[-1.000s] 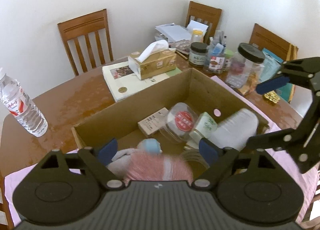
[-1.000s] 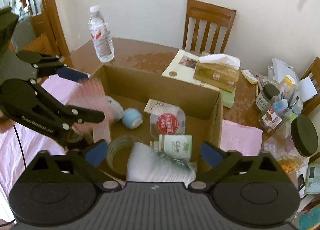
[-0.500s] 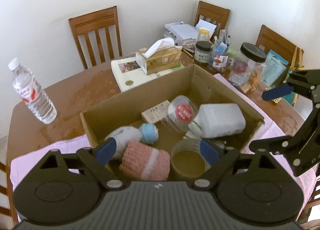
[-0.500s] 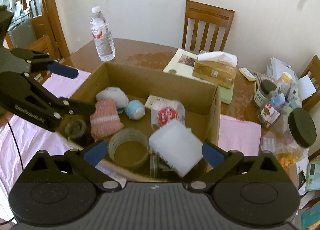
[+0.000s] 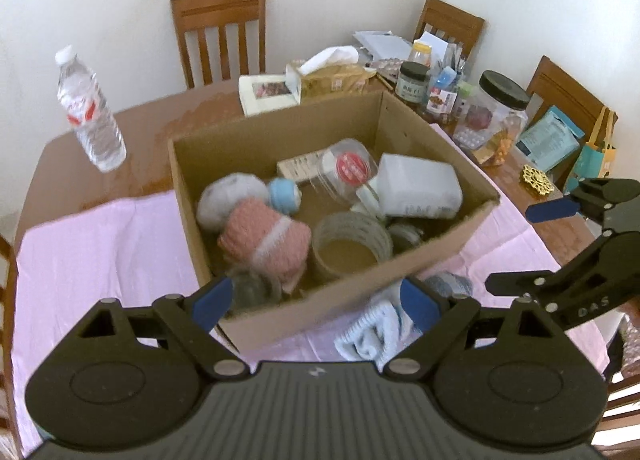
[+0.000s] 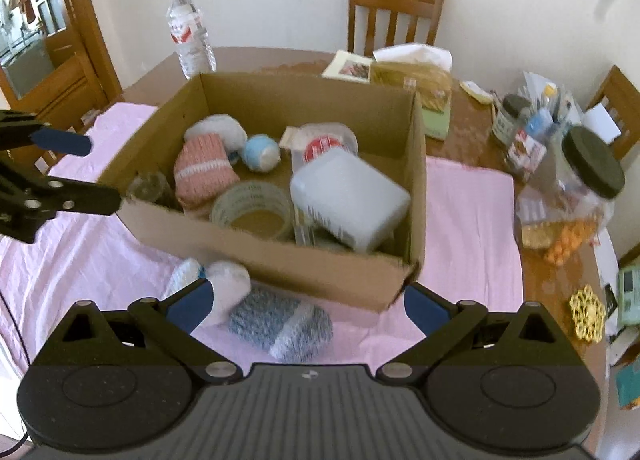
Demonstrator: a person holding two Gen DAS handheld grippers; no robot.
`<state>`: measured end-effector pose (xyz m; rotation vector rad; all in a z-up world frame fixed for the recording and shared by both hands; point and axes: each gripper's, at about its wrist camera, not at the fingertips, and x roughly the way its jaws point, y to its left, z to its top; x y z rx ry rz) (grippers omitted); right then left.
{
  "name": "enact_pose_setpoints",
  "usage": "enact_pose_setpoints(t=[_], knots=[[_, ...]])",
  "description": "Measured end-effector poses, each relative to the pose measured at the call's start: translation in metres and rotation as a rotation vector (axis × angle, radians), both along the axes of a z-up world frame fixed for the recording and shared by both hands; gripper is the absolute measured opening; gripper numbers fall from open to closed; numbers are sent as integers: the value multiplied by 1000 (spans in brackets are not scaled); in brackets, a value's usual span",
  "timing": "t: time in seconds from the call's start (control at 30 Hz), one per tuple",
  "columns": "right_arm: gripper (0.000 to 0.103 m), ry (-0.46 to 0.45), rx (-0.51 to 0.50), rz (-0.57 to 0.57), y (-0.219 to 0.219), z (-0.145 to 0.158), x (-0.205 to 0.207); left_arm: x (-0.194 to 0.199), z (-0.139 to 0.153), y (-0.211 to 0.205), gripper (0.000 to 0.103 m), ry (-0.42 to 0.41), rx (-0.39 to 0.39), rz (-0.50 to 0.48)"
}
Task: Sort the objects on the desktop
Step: 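Withdraw both tools from the box toward the last two socks, then grasp the white blue-banded sock with the left tool while the right tool approaches the grey sock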
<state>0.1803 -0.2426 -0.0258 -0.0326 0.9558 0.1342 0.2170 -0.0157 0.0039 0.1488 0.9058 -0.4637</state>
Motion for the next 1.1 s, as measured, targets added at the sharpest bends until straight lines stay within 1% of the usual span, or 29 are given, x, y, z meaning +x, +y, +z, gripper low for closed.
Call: enact_pose_setpoints(t=[0.17, 0.3, 0.43, 0.6, 0.73, 0.8, 0.9, 1.1], knots=[[103, 13, -9, 1, -2, -15, -10, -13, -19, 1, 91, 33, 5, 63], [103, 18, -11, 15, -1, -27, -17, -20, -34, 1, 91, 74, -28, 112], [103, 28, -1, 27, -1, -40, -21, -25, -48, -6, 91, 88, -48, 140], [103, 1, 13, 40, -3, -51, -26, -25, -56, -19, 91, 84, -87, 198], [103, 4, 53, 11, -13, -59, -22, -20, -59, -32, 91, 85, -111, 234], [103, -1, 71, -3, -18, -61, -18, -18, -62, -39, 91, 89, -117, 237], [103, -16, 99, -21, -26, -62, -10, -15, -67, -49, 91, 90, -111, 249], [103, -23, 110, -51, -36, -72, 12, -8, -77, -57, 91, 97, -103, 293]])
